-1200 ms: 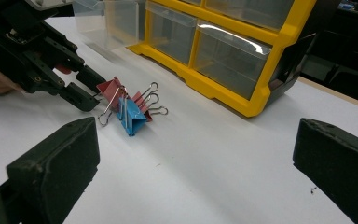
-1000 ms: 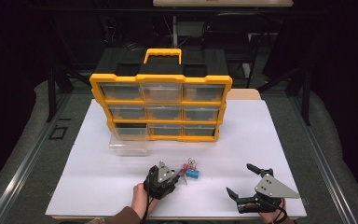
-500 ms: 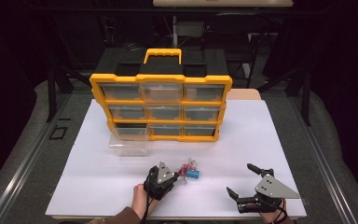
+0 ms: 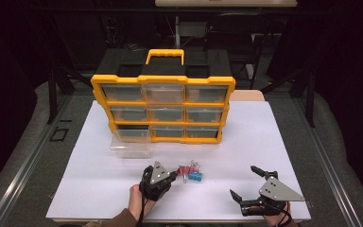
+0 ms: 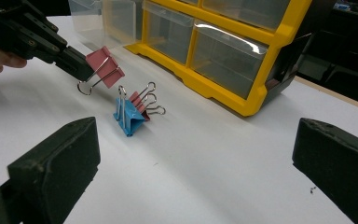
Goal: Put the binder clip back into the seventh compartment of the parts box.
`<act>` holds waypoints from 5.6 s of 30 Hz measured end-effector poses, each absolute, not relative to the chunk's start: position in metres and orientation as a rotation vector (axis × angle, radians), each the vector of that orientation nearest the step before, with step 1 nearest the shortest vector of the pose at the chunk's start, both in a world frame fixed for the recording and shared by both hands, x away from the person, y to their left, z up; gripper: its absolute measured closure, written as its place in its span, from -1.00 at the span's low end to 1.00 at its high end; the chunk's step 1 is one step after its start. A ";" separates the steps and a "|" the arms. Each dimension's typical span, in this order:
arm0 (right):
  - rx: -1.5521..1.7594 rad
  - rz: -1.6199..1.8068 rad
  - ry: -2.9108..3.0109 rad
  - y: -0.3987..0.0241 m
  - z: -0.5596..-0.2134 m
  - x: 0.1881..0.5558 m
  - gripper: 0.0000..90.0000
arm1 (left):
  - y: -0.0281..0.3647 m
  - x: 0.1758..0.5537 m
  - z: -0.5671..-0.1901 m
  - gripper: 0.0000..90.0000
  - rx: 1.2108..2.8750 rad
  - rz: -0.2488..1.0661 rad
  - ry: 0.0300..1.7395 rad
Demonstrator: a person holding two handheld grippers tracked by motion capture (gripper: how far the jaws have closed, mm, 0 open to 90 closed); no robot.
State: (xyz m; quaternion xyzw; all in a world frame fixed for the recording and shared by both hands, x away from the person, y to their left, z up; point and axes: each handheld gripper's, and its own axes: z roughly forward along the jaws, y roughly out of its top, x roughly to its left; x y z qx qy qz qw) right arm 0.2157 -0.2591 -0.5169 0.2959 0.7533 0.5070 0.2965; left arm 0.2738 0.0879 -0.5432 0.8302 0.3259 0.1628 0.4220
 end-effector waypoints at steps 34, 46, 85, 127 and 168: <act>0.791 1.346 2.001 -0.259 -0.517 0.216 -1.00 | 0.130 0.294 -0.514 0.97 1.943 0.494 0.863; 0.791 1.342 2.003 -0.260 -0.517 0.217 -0.99 | 0.139 0.297 -0.503 0.97 1.892 0.528 0.858; 0.794 1.334 2.007 -0.259 -0.518 0.217 -0.99 | 0.205 0.321 -0.491 0.97 1.717 0.657 1.066; 0.790 1.338 2.014 -0.259 -0.517 0.217 -0.99 | 0.156 0.301 -0.494 -0.89 1.896 0.612 0.842; 0.790 1.329 2.031 -0.259 -0.519 0.218 -0.99 | 0.096 0.309 -0.517 -1.00 2.069 0.313 0.473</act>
